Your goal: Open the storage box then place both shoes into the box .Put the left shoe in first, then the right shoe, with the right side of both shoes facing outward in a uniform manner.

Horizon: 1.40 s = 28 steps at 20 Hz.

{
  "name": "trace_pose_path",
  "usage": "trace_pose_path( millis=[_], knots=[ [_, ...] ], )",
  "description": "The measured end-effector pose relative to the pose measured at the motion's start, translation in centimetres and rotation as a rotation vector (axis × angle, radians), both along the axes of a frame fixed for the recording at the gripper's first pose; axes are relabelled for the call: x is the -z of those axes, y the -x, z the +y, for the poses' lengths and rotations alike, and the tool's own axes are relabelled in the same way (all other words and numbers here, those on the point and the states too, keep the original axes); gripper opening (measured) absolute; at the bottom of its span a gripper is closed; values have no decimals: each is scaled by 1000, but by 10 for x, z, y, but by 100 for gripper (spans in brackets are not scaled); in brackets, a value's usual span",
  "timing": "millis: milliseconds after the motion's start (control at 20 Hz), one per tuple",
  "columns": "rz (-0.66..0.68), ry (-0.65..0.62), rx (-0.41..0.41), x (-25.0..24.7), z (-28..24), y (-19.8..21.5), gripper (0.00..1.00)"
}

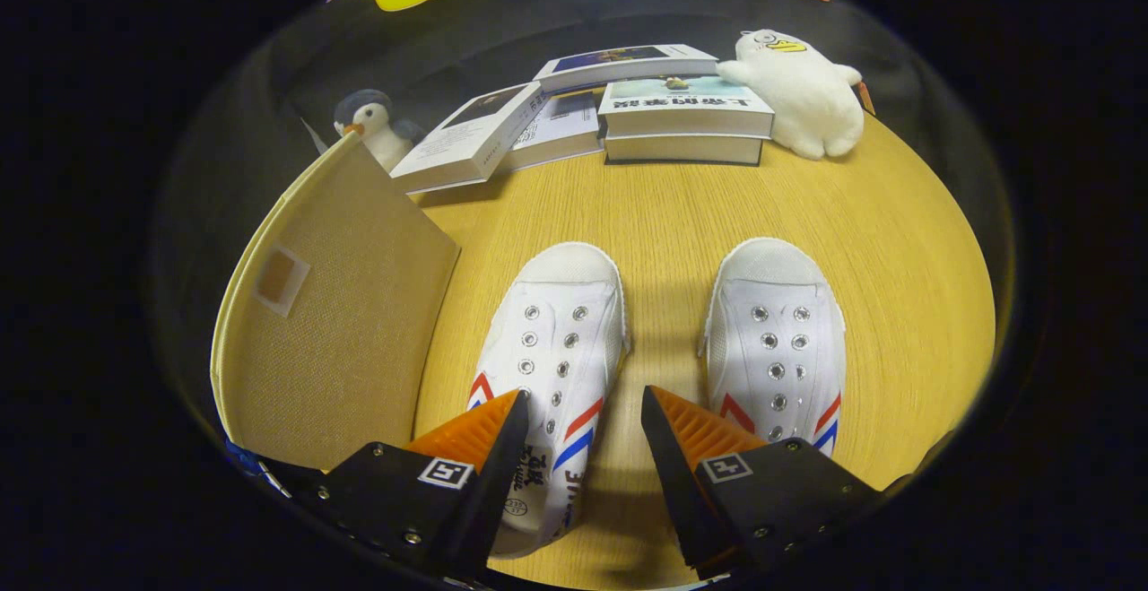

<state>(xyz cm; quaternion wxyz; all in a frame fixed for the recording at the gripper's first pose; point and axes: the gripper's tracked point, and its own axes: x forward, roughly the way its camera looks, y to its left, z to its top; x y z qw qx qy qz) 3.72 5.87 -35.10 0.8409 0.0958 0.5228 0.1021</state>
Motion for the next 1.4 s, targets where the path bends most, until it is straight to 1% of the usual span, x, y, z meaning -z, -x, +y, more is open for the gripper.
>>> trace_pose_path(
  millis=[50, 100, 150, 200, 300, 350, 400, 450, 500, 550, 600, 650, 800, 900, 1150, 1400],
  knots=[
    [3, -13, 0, 0, 2, 0, 77],
    [12, -30, 8, 0, 4, 1, 73],
    [17, -37, 16, 3, 6, 2, 65],
    [25, -47, 23, 3, 6, 2, 63],
    [40, -81, 32, 4, 12, 2, 62],
    [54, -92, 45, 3, 11, 1, 48],
    [62, -98, 54, 2, 10, 3, 45],
    [70, -99, 70, 0, 7, 2, 46],
    [85, -110, 84, 0, 11, 4, 36],
    [89, -77, 107, 0, 1, 4, 36],
    [112, -107, 146, 1, -1, 3, 9],
    [127, -131, 161, 2, 3, 4, 9],
    [143, -147, 160, 1, 4, 8, 9],
    [116, -173, 179, -7, 8, 5, 9],
    [106, -292, 215, -38, 23, 0, 9],
    [64, -349, 209, -82, 31, -7, 9]
  ],
)
